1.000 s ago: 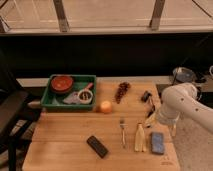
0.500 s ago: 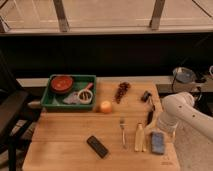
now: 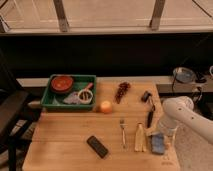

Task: Place sponge in table surface

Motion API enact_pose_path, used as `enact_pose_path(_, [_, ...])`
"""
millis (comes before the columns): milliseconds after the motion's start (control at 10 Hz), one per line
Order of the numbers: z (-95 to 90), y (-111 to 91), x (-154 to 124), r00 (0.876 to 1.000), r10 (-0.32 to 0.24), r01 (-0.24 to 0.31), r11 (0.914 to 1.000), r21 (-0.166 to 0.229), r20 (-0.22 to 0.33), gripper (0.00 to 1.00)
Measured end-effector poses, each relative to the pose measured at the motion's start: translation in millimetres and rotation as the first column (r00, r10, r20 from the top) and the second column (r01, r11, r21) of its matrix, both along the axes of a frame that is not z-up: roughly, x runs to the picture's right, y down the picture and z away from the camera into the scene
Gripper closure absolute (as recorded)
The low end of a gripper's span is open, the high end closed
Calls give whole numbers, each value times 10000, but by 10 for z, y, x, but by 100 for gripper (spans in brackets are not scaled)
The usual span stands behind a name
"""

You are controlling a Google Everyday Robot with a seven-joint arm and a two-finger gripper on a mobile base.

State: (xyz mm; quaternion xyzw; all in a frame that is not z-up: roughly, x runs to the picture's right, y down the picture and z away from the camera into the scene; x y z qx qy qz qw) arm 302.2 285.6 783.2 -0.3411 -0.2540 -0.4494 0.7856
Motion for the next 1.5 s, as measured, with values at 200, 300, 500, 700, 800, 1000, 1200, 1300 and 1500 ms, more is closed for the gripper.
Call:
enact_pose_path(200, [-47, -42, -5, 10000, 55, -55, 9999, 161, 45, 60])
enact_pose_path(300, [-64, -69, -7, 10000, 50, -52, 9997, 253, 55, 68])
enact_pose_path(500, [-180, -237, 7, 9999, -8, 0, 9982, 596, 143, 88])
enact_pose_path(700, [-377, -619, -21, 9975, -480, 423, 9933, 1073, 512, 100])
enact_pose_path(800, [-459, -773, -41, 9955, -671, 584, 9903, 1261, 664, 100])
enact_pose_path(1000, [-633, -1124, -167, 9865, -1151, 929, 9792, 1802, 1168, 100])
enact_pose_path(1200, [-708, -1313, -361, 9750, -1596, 1243, 9685, 2160, 1547, 100])
enact_pose_path(1300, [-713, -1326, -379, 9742, -1633, 1264, 9667, 2223, 1561, 100])
enact_pose_path(1500, [-673, -1275, -327, 9756, -1539, 1166, 9676, 2240, 1569, 98])
